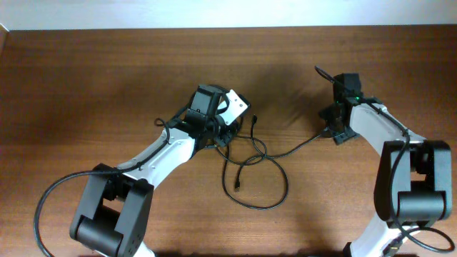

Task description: Untangle cables

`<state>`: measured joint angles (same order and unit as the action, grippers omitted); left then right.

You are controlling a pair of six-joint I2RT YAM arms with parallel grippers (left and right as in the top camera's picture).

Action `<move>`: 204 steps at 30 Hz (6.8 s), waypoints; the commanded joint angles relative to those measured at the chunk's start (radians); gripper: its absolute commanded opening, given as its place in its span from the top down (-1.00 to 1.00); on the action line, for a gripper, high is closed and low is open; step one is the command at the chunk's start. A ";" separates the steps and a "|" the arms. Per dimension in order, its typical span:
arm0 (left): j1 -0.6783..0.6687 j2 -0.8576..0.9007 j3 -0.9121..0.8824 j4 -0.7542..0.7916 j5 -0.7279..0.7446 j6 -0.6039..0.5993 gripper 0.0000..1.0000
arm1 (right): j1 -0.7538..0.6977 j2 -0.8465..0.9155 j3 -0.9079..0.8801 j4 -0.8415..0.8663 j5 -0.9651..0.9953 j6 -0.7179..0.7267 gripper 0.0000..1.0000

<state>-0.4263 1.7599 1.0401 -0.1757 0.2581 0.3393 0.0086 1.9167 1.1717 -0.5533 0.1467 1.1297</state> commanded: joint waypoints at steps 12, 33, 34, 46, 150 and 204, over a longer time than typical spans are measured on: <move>0.000 0.007 0.016 -0.001 0.008 -0.013 0.28 | 0.074 -0.312 0.623 -0.727 -0.043 -0.840 0.92; -0.272 0.008 0.014 -0.041 0.414 0.534 -0.10 | 0.411 -0.330 1.233 -0.969 -0.031 -1.130 0.93; -0.272 0.008 0.014 -0.032 0.414 0.534 -0.09 | 0.411 -0.330 1.233 -0.978 -0.031 -1.130 0.93; -0.242 -0.010 0.018 -0.010 0.137 0.477 0.09 | 0.410 -0.311 1.233 -0.988 -0.029 -1.142 0.92; 0.198 -0.674 0.030 -0.275 -0.459 -0.306 -0.99 | 0.327 -0.498 0.633 -0.544 0.322 -1.403 0.92; 0.197 -0.607 0.030 -0.283 -0.402 -0.302 -1.00 | -0.573 -0.284 0.553 -0.356 -0.333 -0.846 0.92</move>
<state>-0.2325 1.1538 1.0603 -0.4599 -0.1551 0.0437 -0.5629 1.7233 1.6459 -0.8986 -0.0559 0.3191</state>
